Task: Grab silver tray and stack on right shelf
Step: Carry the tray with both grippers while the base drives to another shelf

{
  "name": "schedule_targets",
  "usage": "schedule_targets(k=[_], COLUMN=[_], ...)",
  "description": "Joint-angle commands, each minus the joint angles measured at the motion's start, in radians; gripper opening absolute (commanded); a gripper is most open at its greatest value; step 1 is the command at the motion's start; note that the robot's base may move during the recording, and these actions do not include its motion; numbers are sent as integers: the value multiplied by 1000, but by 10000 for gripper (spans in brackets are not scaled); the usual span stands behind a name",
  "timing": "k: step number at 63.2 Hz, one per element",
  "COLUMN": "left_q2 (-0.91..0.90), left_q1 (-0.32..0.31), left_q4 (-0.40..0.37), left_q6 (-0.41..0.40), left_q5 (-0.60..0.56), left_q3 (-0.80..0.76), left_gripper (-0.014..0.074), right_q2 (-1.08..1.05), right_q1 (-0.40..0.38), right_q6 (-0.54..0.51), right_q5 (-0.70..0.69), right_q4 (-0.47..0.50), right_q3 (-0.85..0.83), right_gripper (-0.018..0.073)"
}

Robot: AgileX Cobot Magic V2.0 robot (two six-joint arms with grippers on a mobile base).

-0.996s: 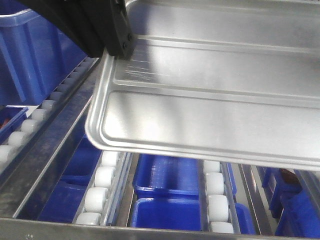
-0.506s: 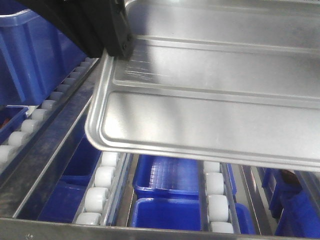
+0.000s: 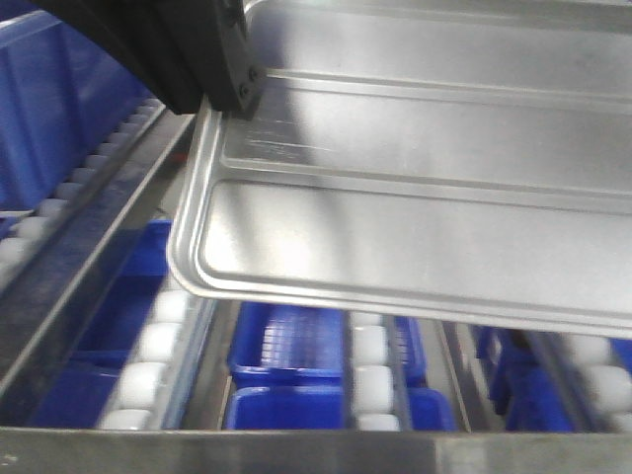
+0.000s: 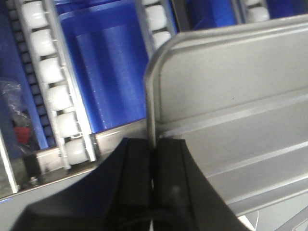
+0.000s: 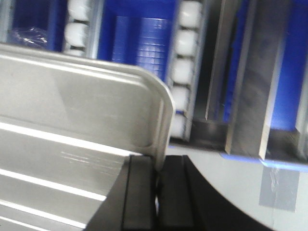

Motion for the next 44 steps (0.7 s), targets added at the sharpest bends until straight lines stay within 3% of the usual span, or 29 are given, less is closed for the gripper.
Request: schedule_targets(k=[1, 44], left_q2=[-23, -23], left_q1=[-7, -7], left_q4=[50, 47], left_q6=[16, 16], left_q5=[32, 32], left_q3=[-27, -27], left_gripper=[-93, -93], right_q2=[-10, -10], right_q1=[-3, -3], right_q6=[-15, -15], right_q5=[-34, -34], right_q4=[-57, -57], right_q3=[-24, -24], right_gripper=[57, 57])
